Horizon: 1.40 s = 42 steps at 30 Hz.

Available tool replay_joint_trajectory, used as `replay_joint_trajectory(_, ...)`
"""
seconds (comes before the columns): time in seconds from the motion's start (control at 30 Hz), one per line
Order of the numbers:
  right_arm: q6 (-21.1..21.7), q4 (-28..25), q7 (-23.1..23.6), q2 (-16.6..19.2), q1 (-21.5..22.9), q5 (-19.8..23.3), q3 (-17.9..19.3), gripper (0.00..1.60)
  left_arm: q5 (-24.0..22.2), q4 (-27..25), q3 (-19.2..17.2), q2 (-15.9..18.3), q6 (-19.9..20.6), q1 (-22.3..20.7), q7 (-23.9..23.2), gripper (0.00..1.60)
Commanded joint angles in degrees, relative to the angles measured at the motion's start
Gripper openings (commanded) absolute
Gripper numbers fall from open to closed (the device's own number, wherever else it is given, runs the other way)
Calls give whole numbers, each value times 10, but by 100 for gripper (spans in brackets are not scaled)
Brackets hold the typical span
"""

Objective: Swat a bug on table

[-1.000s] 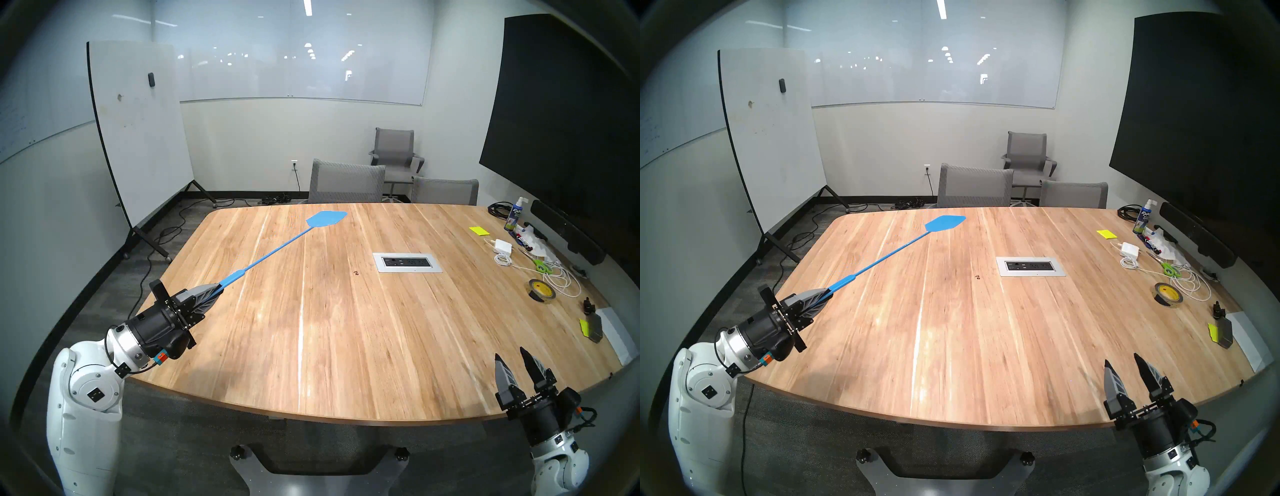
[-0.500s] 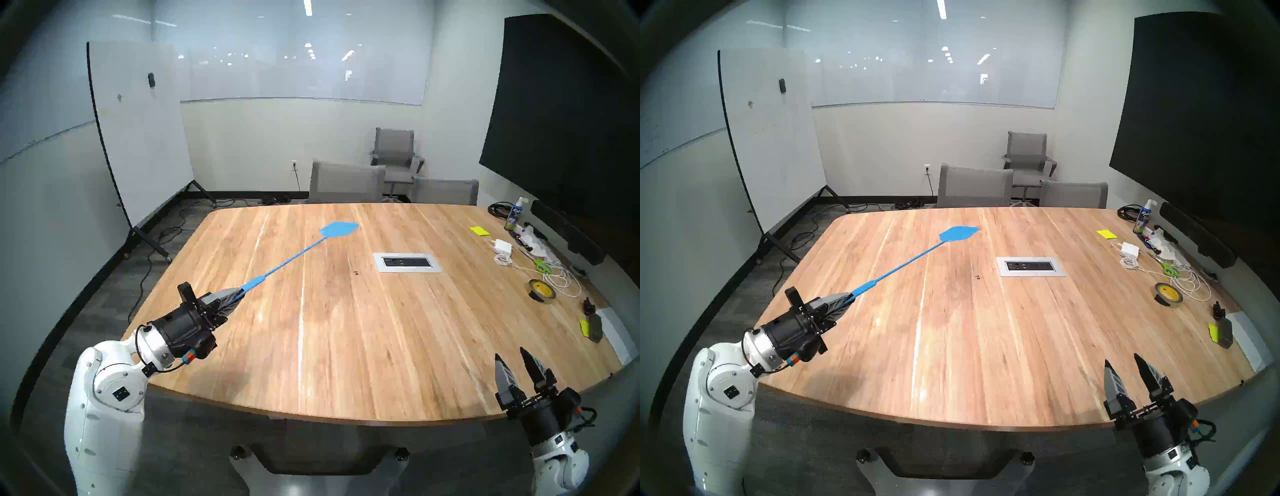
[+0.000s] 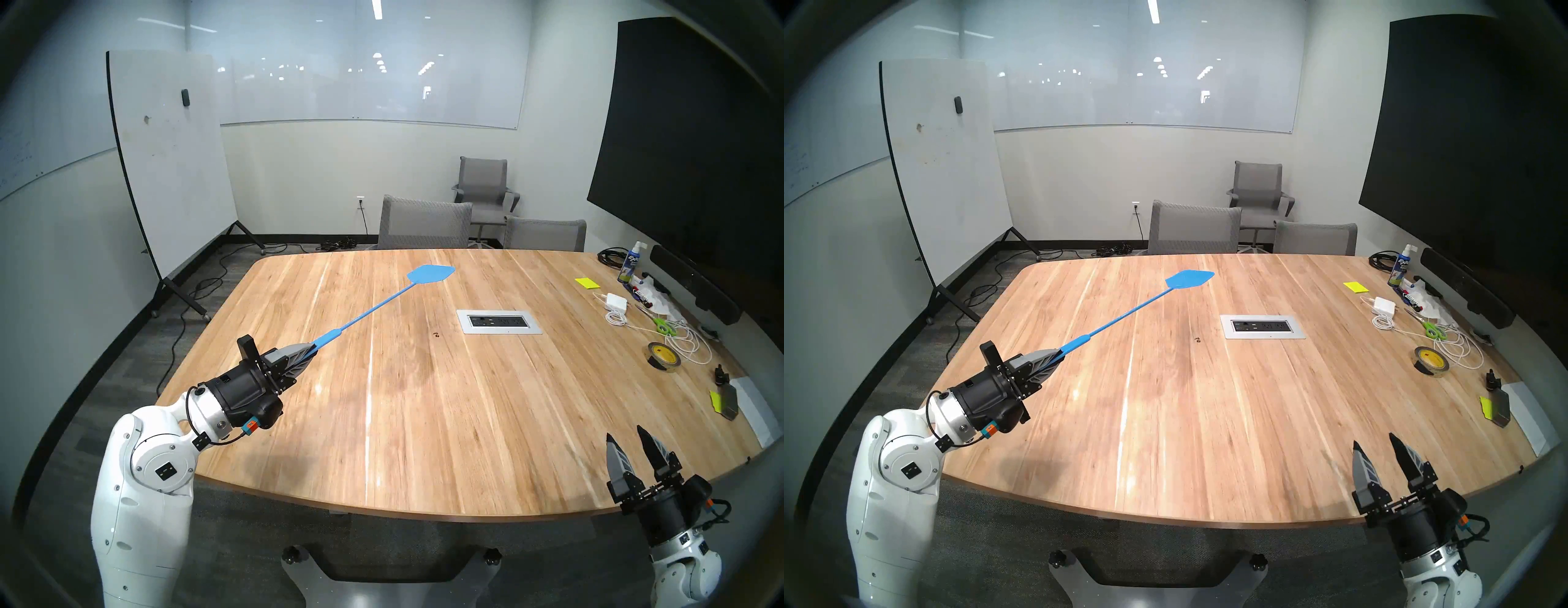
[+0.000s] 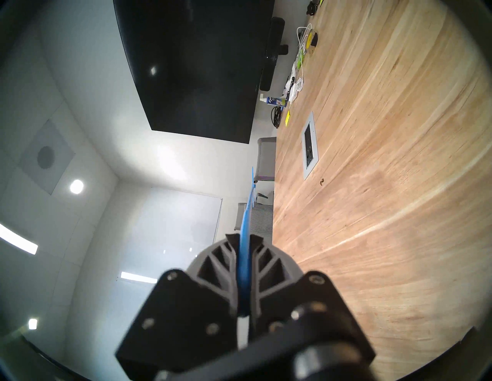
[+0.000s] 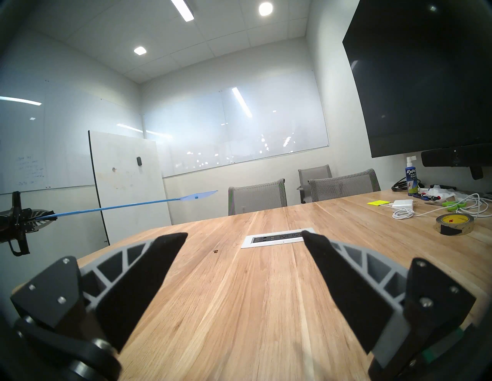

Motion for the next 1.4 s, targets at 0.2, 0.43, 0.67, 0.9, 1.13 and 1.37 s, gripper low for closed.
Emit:
replay_joint_trajectory(0.2, 0, -11, 1, 0, 1, 0, 0, 160, 12, -20, -5, -5, -10, -9, 19, 0)
replay_joint_trajectory(0.43, 0, -10, 2, 0, 1, 0, 0, 160, 52, 39, 29, 30, -5, -25, -46, 0)
replay_joint_trajectory(0.67, 0, -10, 2, 0, 2, 0, 0, 160, 113, 129, 63, 54, -13, -39, -104, 0)
replay_joint_trajectory(0.9, 0, -8, 3, 0, 3, 0, 0, 160, 46, 86, 14, 35, -4, -72, -84, 0)
replay_joint_trajectory(1.13, 0, -8, 3, 0, 3, 0, 0, 160, -33, 36, -28, 34, 3, -69, -81, 0)
replay_joint_trajectory(1.37, 0, -10, 3, -1, 3, -1, 1, 160, -123, -9, -62, 44, 20, -38, -108, 0)
